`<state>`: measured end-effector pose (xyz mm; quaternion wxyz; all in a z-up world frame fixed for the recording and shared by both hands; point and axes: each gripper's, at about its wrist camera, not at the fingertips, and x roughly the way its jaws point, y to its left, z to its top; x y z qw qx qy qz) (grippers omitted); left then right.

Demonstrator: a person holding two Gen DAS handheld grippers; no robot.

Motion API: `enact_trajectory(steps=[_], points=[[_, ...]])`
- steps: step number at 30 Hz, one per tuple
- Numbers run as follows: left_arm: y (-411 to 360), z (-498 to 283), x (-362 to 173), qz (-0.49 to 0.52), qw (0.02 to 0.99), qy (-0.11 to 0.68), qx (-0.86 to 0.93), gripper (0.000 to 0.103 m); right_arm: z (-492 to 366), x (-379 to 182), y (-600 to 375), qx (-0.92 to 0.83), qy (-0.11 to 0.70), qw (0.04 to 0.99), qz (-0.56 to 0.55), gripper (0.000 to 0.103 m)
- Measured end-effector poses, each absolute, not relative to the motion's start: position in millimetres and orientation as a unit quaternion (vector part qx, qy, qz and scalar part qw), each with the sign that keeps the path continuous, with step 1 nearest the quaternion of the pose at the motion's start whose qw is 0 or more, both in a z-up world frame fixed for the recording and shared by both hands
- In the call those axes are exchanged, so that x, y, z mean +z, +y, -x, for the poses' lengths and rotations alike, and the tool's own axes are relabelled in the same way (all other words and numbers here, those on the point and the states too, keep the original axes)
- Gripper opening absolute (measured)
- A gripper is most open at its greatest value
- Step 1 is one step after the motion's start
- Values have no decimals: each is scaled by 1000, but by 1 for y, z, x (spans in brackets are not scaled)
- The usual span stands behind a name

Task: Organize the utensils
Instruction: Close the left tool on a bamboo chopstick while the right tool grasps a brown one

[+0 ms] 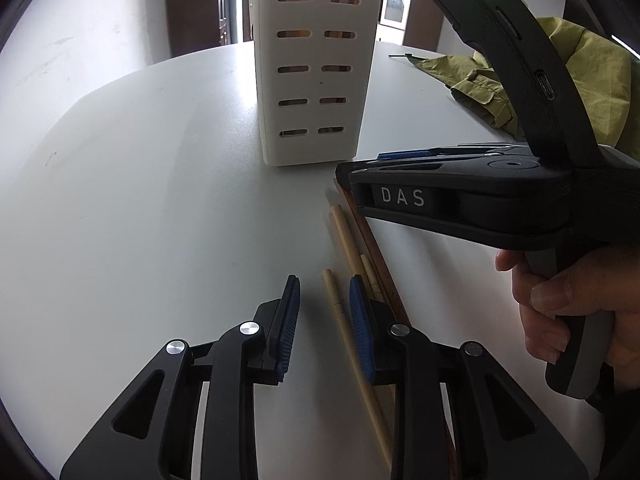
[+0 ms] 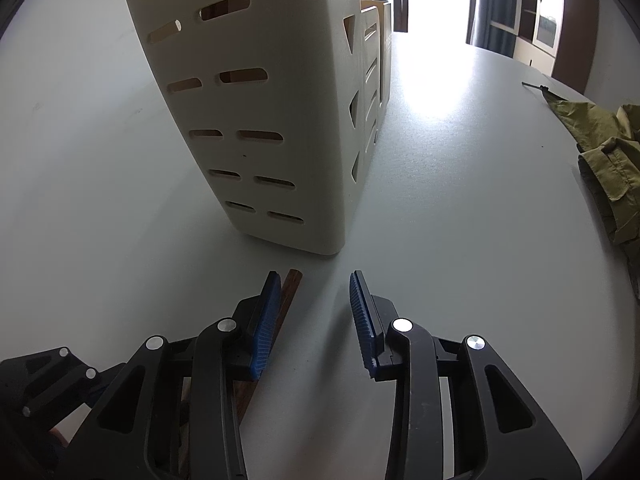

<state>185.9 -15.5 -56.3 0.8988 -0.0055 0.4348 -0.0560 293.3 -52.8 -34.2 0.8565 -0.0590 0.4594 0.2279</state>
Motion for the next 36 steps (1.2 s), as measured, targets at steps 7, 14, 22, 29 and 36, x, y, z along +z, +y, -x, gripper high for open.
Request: enact_trajectory(steps=[7,14,22,29,36], points=[[-20,-185,-56,1,898,437,-59,25,-288,-36,-49,213,457,860,81,26],[-25,-188,-57,-16,898,436,-54,15,-293,-37,-56,210,457,860,86,15],[-19,-192,-57,-13,895,443,-49,5,-290,-35,-60,206,460,860,83,7],[-4,-192,-42,12,897,438,-49,5,-300,-26,-72,210,460,860,66,7],[3,-178,-10,22,915,400,-51,4,-299,2,-78,223,430,873,52,7]])
